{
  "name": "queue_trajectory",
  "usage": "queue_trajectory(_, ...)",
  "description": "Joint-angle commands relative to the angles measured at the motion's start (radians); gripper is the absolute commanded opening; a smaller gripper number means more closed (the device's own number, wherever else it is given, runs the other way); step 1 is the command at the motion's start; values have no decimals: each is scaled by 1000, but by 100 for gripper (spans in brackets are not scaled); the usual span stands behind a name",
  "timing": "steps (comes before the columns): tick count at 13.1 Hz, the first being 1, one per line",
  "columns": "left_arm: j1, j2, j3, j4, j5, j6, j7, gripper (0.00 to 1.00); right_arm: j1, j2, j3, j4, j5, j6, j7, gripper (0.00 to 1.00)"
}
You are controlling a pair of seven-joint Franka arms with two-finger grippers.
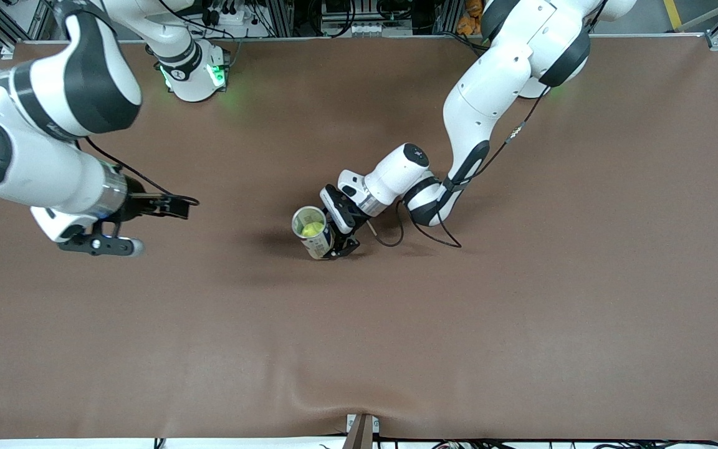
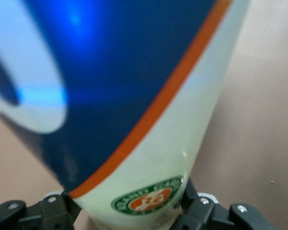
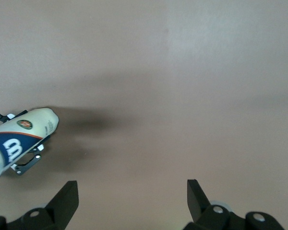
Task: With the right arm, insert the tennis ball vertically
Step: 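Release the ball into the can and withdraw the right gripper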
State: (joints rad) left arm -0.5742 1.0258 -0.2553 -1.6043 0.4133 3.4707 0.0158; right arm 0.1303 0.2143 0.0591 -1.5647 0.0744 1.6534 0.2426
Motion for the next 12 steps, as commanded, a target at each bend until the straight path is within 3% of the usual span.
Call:
queue_trajectory(1, 8, 13, 8, 0, 19, 1, 4, 82, -78, -221, 10, -233, -5, 83, -109, 100)
queue_trajectory(3, 8, 13, 8, 0, 19, 1, 6, 92, -119, -289, -13, -229, -7, 10, -149, 100)
queue_trajectory(5, 8, 11, 8, 1, 19, 1, 4, 100, -118, -316, -89, -181, -5, -62, -235, 100)
queue_trajectory(7, 7, 11, 8, -3, 19, 1, -7, 100, -141, -303, -94, -73, -7, -156, -241, 100)
queue_trajectory(12, 11, 2, 7, -28, 19, -1, -20, 100, -187, -303, -93, 4, -57, -194, -241, 100)
